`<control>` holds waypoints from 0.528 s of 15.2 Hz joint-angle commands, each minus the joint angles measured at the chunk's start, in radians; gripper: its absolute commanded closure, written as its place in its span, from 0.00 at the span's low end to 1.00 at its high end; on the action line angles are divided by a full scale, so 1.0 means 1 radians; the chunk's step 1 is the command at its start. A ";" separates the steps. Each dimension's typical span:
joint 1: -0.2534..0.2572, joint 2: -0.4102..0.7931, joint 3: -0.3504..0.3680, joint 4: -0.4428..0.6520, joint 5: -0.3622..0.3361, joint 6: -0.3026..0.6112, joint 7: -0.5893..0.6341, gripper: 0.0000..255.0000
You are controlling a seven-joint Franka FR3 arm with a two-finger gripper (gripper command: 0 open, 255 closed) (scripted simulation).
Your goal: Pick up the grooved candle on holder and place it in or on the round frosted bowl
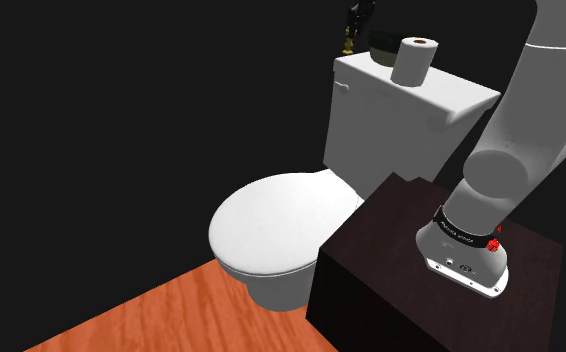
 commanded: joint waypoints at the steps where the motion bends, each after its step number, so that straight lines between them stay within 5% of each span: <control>1: -0.001 0.001 -0.001 0.027 0.000 -0.026 0.001 1.00; 8: -0.008 0.016 -0.003 0.142 0.004 -0.127 0.004 1.00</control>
